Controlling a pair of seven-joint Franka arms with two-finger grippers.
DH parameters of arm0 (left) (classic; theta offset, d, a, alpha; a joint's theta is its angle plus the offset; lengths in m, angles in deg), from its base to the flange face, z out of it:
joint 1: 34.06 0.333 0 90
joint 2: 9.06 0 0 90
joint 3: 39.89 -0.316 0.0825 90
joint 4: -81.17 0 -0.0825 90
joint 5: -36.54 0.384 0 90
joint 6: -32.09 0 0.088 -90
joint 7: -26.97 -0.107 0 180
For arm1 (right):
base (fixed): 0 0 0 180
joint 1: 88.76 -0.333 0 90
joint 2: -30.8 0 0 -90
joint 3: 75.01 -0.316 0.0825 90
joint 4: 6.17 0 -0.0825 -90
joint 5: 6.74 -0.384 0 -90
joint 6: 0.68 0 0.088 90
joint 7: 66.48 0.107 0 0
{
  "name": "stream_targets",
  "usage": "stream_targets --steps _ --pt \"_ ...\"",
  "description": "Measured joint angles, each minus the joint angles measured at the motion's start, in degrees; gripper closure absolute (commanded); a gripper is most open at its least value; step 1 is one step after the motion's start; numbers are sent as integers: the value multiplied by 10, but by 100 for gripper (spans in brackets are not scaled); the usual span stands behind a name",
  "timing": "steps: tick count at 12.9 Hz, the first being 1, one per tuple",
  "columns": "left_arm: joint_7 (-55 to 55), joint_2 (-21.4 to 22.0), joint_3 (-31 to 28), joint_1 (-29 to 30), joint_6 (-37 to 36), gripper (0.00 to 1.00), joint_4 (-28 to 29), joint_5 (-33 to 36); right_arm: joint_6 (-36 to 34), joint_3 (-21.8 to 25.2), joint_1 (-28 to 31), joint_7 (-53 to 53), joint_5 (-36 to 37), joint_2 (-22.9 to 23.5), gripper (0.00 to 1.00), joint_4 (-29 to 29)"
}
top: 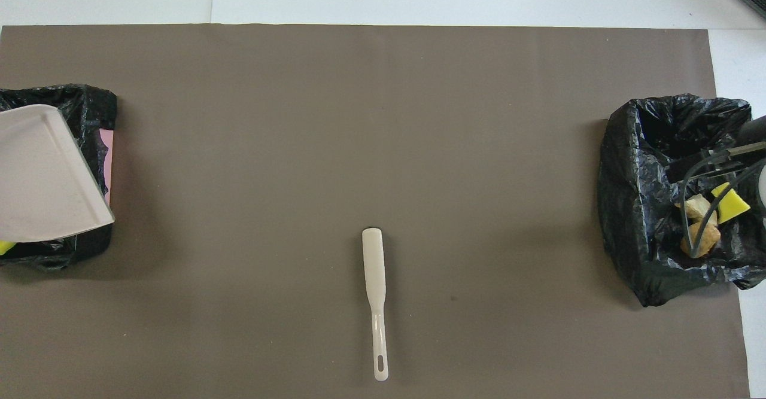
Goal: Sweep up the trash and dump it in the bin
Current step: 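Tip the dustpan over the bin while the right gripper drops the brush, then bring the empty dustpan back and set it on the mat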
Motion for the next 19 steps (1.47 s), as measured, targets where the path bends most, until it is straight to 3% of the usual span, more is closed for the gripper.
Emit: stream_targets --steps 5,11,15,19 --pt "316 -14 127 -3 15 100 47 -96 -36 -25 -2 102 -2 -2 0 -43" --pt "688 -89 303 -9 115 100 46 -128 -105 -50 -6 164 -5 -11 0 -93" --pt "896 -189 397 -18 154 100 -16 -119 -108 -50 -6 138 -5 -23 0 -90" --pt "1053 -290 414 -84 158 100 -114 -62 -108 -50 -6 146 -5 -23 0 -89"
